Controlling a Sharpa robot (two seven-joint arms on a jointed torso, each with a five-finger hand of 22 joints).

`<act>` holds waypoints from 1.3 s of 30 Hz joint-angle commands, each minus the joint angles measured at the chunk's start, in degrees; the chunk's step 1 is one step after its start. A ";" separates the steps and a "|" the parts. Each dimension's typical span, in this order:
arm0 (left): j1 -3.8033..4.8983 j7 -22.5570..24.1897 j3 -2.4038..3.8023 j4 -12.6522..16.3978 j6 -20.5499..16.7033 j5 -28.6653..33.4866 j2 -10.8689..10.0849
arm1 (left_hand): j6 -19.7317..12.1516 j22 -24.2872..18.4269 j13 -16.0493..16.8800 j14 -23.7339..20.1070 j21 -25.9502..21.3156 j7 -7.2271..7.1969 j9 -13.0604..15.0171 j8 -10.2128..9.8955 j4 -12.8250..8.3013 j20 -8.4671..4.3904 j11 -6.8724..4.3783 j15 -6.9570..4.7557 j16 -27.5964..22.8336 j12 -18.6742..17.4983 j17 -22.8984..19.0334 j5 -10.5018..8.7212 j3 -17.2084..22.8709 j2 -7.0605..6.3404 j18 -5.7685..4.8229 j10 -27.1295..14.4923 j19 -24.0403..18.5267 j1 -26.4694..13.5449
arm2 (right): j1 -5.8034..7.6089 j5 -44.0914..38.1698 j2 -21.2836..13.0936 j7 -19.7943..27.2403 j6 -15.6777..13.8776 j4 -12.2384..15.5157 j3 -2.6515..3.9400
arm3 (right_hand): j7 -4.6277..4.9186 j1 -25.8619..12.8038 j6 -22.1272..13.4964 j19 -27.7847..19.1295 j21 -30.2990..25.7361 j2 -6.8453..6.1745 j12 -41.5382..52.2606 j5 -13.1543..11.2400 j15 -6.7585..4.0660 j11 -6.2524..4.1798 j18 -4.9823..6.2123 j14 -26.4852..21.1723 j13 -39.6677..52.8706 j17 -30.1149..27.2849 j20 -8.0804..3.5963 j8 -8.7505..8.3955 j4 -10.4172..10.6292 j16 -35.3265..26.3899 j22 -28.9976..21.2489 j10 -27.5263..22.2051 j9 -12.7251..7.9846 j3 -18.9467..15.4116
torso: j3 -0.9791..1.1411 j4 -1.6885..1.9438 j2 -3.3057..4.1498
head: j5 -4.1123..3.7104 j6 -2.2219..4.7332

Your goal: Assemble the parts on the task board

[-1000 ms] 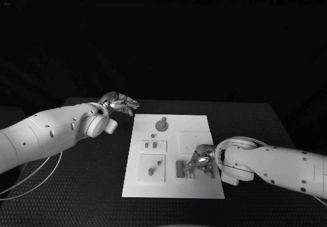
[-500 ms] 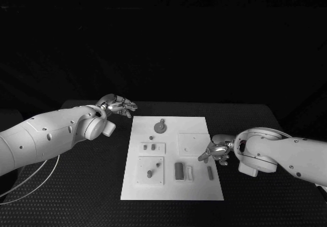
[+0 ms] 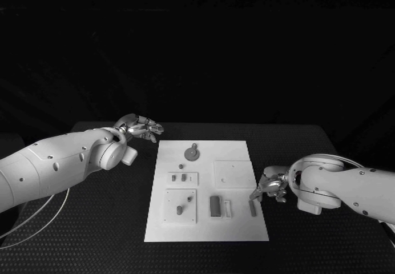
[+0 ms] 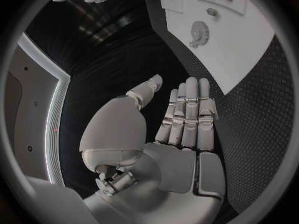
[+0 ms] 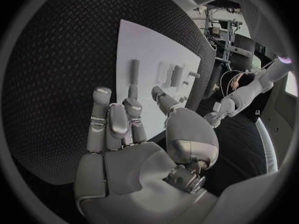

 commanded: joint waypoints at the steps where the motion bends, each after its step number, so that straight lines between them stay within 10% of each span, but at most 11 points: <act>1: 0.04 0.71 0.03 0.08 0.42 0.25 0.13 | -0.16 0.10 -0.09 0.35 -0.35 -0.18 -0.09 0.21 0.35 -0.14 -0.12 -0.09 -0.25 0.37 0.06 -0.09 -0.03 0.02 0.28 -0.25 0.41 -0.62 | -0.67 -3.91 0.54 -2.04 1.51 -0.42 -0.04 | -0.09 0.40 0.37 0.13 0.03 -0.19 -0.06 -0.17 -0.04 -0.13 1.20 0.23 0.06 0.00 -0.05 0.16 -0.37 0.33 0.92 0.43 0.10 -0.06 | -0.02 0.10 0.00 | -0.22 0.00; 28: 0.04 0.60 0.03 0.04 0.77 0.32 0.05 | -0.19 0.17 -0.12 0.35 -0.41 -0.18 -0.13 0.23 0.67 -0.14 -0.12 -0.08 -0.30 0.43 0.15 -0.09 -0.14 -0.04 0.27 -0.27 0.43 -0.93 | -4.78 -4.51 4.61 -2.01 2.60 -2.15 -0.58 | -0.07 -0.59 0.20 -0.04 -0.10 -0.53 -0.30 -0.16 -0.02 -0.12 1.20 0.04 -0.03 -0.32 0.05 0.09 -0.02 0.25 0.92 0.46 0.34 -0.21 | -0.08 0.15 0.01 | -0.10 -0.65; 39: 0.04 0.56 0.03 0.04 0.91 0.33 0.08 | -0.20 0.18 -0.12 0.35 -0.43 -0.18 -0.15 0.23 0.74 -0.15 -0.12 -0.09 -0.31 0.44 0.17 -0.09 -0.15 -0.01 0.27 -0.29 0.43 -0.98 | -6.43 -12.35 7.57 -2.19 1.73 -4.02 -0.71 | -0.05 0.97 -0.01 -0.04 -0.04 1.17 -0.37 -0.17 -0.02 -0.11 1.20 -0.02 0.00 -0.49 -0.07 -0.01 -1.41 0.27 0.99 0.49 0.57 0.63 | -0.07 0.16 0.00 | -0.05 -0.77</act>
